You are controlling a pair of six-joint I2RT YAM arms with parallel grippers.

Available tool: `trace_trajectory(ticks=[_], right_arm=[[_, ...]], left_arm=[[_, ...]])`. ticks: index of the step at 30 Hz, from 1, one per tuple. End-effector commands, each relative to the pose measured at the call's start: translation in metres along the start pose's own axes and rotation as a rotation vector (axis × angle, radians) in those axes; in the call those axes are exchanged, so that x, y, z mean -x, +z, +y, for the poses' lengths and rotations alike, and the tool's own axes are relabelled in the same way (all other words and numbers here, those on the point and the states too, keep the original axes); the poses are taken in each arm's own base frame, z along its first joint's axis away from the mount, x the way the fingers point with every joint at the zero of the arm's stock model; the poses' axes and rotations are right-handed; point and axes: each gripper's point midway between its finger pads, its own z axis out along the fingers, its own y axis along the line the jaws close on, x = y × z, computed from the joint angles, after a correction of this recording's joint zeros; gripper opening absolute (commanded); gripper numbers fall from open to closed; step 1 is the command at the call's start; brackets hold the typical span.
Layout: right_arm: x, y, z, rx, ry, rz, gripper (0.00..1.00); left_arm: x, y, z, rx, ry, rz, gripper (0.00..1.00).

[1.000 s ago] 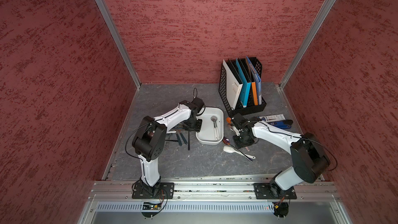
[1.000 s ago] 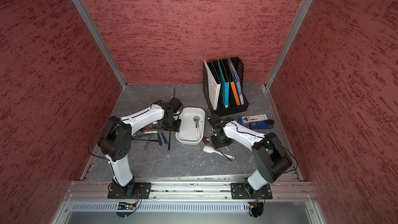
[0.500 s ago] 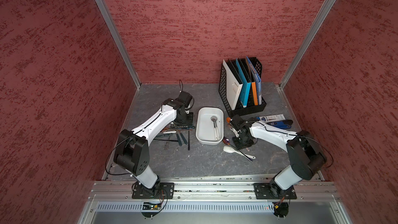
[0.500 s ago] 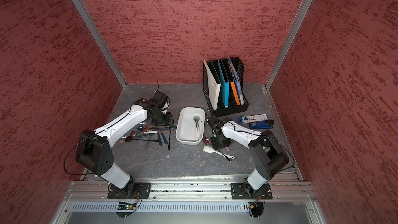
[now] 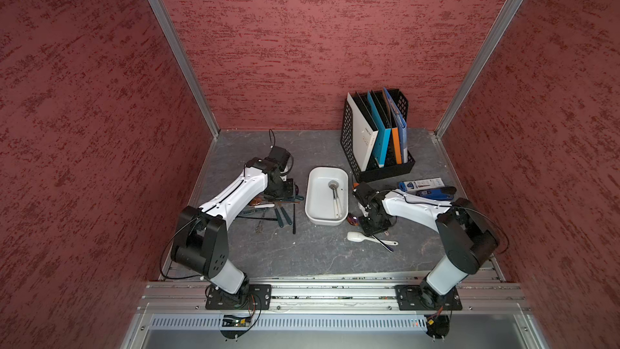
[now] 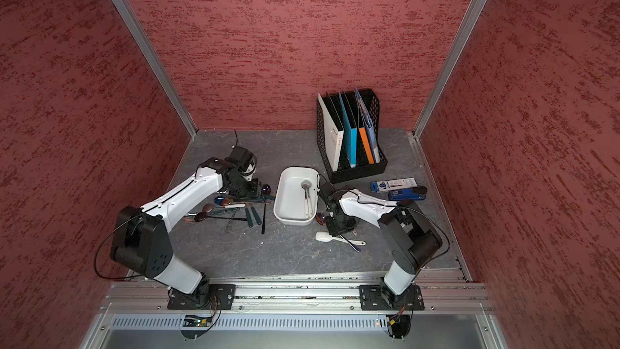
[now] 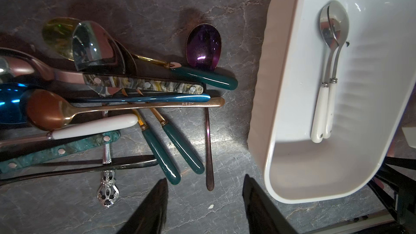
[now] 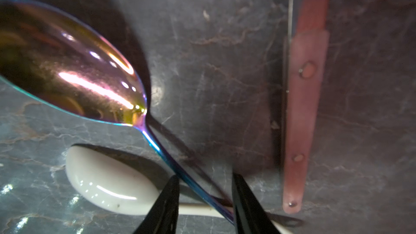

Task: Put the spoon into the storage box
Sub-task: Pick up the spoon from the center of the board.

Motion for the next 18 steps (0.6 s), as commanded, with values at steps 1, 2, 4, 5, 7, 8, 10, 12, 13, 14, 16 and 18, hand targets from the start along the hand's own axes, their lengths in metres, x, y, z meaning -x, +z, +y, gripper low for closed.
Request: trace_trajectory(ticks=[1, 2, 4, 5, 7, 8, 10, 12, 13, 14, 16, 18], right_arm=[[0.002, 0.003, 0.017, 0.078, -0.01, 0.004, 0.36], [-0.001, 0.005, 0.019, 0.093, -0.008, 0.017, 0.35], [-0.007, 0.009, 0.023, 0.119, -0.007, 0.047, 0.34], [-0.01, 0.01, 0.026, 0.137, -0.006, 0.065, 0.31], [-0.015, 0.014, 0.03, 0.163, -0.003, 0.087, 0.29], [-0.017, 0.016, 0.031, 0.168, 0.001, 0.093, 0.27], [-0.018, 0.02, 0.031, 0.17, 0.003, 0.103, 0.26], [-0.02, 0.024, 0.032, 0.171, 0.004, 0.117, 0.23], [-0.021, 0.025, 0.032, 0.17, 0.002, 0.125, 0.23], [-0.022, 0.026, 0.033, 0.165, 0.0, 0.13, 0.22], [-0.023, 0.025, 0.033, 0.15, -0.012, 0.135, 0.19], [-0.024, 0.024, 0.034, 0.138, -0.026, 0.134, 0.18]], left_arm=[[0.005, -0.006, -0.002, -0.027, -0.011, -0.031, 0.57], [0.005, -0.006, -0.002, -0.027, -0.01, -0.032, 0.57], [0.006, -0.006, -0.001, -0.025, -0.01, -0.036, 0.57], [0.007, -0.006, -0.001, -0.026, -0.01, -0.036, 0.57], [0.008, -0.006, -0.001, -0.025, -0.007, -0.034, 0.57], [0.008, -0.006, -0.001, -0.026, -0.006, -0.033, 0.57], [0.008, -0.006, -0.001, -0.025, -0.003, -0.031, 0.57], [0.009, -0.007, -0.001, -0.025, -0.001, -0.032, 0.57], [0.009, -0.007, -0.001, -0.025, 0.0, -0.032, 0.57], [0.009, -0.008, 0.0, -0.024, 0.001, -0.033, 0.57], [0.01, -0.008, 0.002, -0.021, 0.001, -0.033, 0.57], [0.011, -0.01, 0.005, -0.018, -0.007, -0.038, 0.57]])
